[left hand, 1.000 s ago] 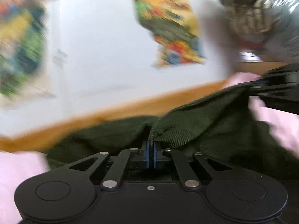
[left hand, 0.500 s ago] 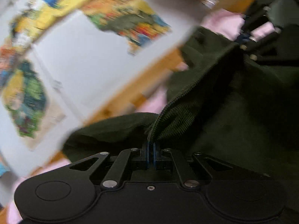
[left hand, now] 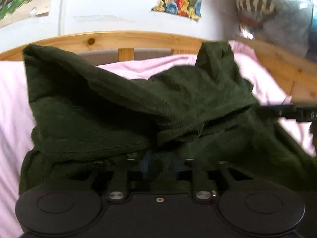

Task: Fold large clothes
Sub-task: 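Lift the hem with both grippers and fold it toward the collar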

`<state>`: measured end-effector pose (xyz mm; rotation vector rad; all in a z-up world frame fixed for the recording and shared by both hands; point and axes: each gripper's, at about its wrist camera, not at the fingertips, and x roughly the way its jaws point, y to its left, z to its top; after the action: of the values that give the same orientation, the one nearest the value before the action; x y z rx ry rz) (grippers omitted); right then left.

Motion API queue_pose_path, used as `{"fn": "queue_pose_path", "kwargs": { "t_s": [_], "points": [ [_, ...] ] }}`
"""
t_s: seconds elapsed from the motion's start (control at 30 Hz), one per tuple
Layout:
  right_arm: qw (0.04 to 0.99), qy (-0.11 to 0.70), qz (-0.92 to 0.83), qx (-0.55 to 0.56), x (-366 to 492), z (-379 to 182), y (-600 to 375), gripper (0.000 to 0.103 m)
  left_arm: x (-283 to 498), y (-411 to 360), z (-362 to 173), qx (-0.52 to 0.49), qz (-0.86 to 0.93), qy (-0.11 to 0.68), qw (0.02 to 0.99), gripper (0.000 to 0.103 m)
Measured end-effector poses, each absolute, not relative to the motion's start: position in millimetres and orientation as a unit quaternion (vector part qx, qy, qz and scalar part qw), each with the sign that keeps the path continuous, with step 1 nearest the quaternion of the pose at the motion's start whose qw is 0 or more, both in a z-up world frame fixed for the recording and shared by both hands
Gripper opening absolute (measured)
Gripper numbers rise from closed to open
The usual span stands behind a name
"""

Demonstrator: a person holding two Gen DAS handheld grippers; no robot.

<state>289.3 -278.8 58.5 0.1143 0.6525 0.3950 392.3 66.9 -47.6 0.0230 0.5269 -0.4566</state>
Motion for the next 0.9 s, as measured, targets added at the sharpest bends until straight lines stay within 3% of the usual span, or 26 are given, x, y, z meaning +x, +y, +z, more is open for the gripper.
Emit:
{"fn": "queue_pose_path", "kwargs": {
  "t_s": [0.07, 0.13, 0.27, 0.37, 0.43, 0.5, 0.6, 0.73, 0.8, 0.9],
  "points": [
    [0.909, 0.343, 0.203, 0.122, 294.7, 55.2, -279.2, 0.079, 390.3, 80.2, -38.0, -0.012, -0.231, 0.259, 0.938, 0.048],
    [0.89, 0.367, 0.205, 0.178, 300.0, 47.1, -274.3, 0.079, 400.8, 92.0, -24.5, -0.049, -0.231, 0.261, 0.936, 0.063],
    [0.857, 0.389, 0.191, 0.278, 320.1, 32.0, -257.2, 0.071, 437.1, 108.0, -2.2, -0.146, -0.198, 0.276, 0.929, 0.069],
    [0.826, 0.405, 0.172, 0.352, 330.1, 22.4, -241.1, 0.059, 471.4, 107.9, 5.4, -0.191, -0.172, 0.327, 0.909, 0.052],
    [0.803, 0.417, 0.161, 0.394, 336.4, 15.5, -230.4, 0.055, 485.9, 106.1, 6.7, -0.207, -0.172, 0.345, 0.899, 0.023],
    [0.791, 0.423, 0.152, 0.415, 338.9, 11.6, -219.6, 0.05, 495.0, 102.0, 7.2, -0.221, -0.165, 0.354, 0.894, 0.013],
    [0.772, 0.431, 0.127, 0.45, 343.7, 5.1, -210.2, 0.043, 497.1, 98.6, 8.1, -0.238, -0.165, 0.352, 0.89, 0.008],
    [0.765, 0.423, 0.097, 0.475, 349.5, -0.5, -203.2, 0.042, 494.3, 94.0, 11.9, -0.232, -0.162, 0.342, 0.896, 0.006],
    [0.768, 0.417, 0.081, 0.479, 351.3, -1.2, -197.0, 0.027, 494.8, 92.0, 13.7, -0.229, -0.161, 0.34, 0.898, 0.006],
    [0.784, 0.398, 0.089, 0.468, 345.5, 0.5, -191.7, 0.018, 492.4, 94.5, 16.5, -0.232, -0.151, 0.331, 0.902, 0.005]
  ]
}}
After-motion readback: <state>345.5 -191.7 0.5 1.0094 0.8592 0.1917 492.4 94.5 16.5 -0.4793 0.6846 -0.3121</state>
